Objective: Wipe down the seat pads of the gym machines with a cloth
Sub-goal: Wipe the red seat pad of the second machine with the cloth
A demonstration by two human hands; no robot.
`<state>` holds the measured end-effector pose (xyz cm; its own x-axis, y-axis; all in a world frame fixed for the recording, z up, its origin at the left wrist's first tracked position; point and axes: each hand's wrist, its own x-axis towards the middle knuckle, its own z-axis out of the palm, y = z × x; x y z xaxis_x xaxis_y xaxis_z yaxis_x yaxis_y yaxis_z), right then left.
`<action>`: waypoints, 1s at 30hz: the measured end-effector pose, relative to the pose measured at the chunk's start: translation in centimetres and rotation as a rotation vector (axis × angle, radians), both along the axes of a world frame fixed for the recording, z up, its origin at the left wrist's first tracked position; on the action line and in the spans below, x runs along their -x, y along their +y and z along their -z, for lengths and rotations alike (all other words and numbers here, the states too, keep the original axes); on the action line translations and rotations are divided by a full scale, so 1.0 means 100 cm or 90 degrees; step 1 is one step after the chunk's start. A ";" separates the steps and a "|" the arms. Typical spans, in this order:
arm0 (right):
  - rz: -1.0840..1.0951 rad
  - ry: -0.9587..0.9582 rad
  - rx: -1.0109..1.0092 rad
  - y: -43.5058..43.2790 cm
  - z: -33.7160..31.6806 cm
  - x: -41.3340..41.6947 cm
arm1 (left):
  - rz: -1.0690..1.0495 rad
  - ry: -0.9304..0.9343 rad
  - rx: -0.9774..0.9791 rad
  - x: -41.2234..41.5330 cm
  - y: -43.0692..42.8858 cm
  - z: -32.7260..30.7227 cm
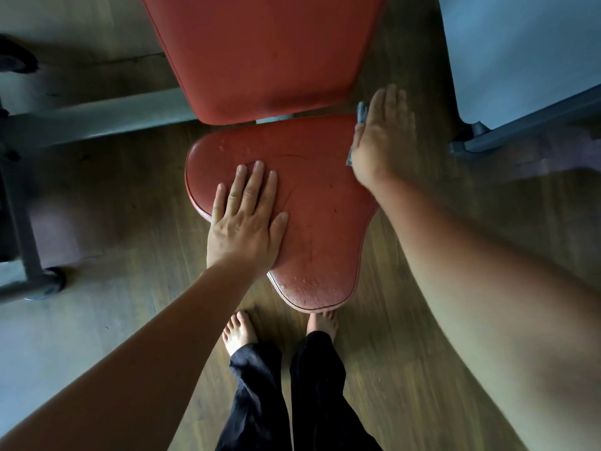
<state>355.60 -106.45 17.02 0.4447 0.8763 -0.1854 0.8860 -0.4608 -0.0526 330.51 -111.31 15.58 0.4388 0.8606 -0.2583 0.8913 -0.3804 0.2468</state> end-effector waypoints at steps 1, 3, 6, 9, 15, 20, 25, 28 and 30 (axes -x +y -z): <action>-0.014 -0.015 -0.017 -0.017 -0.003 0.017 | -0.002 0.001 0.000 0.000 0.000 0.000; -0.099 0.007 -0.012 -0.075 -0.011 0.058 | -0.002 0.001 -0.005 0.000 0.000 -0.001; -0.214 0.079 0.019 -0.115 -0.017 0.073 | 0.000 0.001 -0.004 -0.001 -0.001 -0.002; -0.186 0.029 0.003 -0.059 -0.008 0.044 | 0.000 0.004 -0.004 -0.001 0.000 -0.002; -0.094 0.021 0.005 -0.102 -0.017 0.096 | 0.002 0.001 -0.005 0.000 0.000 0.000; -0.158 0.046 0.031 -0.103 -0.015 0.087 | 0.003 -0.001 -0.003 -0.001 0.000 -0.001; -0.031 0.006 -0.006 -0.083 -0.010 0.094 | 0.002 -0.006 -0.008 0.000 -0.001 0.001; -0.126 0.022 0.046 -0.156 -0.028 0.134 | 0.004 -0.011 -0.009 0.001 -0.001 0.000; -0.181 0.047 0.046 -0.165 -0.030 0.130 | 0.005 -0.014 -0.010 0.000 -0.001 -0.001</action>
